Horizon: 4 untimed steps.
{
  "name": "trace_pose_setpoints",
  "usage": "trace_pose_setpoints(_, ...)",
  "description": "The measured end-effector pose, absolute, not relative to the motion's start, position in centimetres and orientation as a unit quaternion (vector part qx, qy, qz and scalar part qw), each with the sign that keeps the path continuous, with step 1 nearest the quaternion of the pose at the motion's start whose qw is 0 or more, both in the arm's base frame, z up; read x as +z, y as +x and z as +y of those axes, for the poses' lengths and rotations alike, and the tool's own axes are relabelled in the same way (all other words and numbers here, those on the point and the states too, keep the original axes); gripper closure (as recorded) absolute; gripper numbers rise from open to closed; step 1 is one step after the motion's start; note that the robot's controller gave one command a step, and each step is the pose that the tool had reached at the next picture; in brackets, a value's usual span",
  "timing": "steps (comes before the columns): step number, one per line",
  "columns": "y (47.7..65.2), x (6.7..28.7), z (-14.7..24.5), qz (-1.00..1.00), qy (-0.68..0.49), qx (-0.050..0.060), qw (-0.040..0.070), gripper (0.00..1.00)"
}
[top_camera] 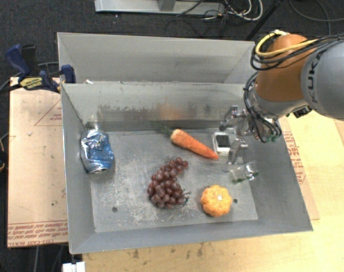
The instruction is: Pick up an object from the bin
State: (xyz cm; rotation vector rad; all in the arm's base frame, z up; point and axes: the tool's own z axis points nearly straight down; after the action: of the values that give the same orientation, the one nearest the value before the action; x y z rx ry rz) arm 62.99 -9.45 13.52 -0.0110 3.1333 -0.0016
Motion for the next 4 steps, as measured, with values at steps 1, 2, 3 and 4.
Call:
trace_pose_setpoints(1,63.5,12.8,-5.2,0.996,-0.089,0.001,-0.001,0.0)
trace_pose_setpoints(2,65.1,13.6,-3.0,0.999,0.043,0.001,0.002,0.0)
trace_pose_setpoints(3,64.1,7.1,-1.6,0.999,0.041,0.0,0.005,0.0)
trace_pose_setpoints(4,64.8,7.7,-1.5,0.995,0.095,0.001,0.005,1.0)
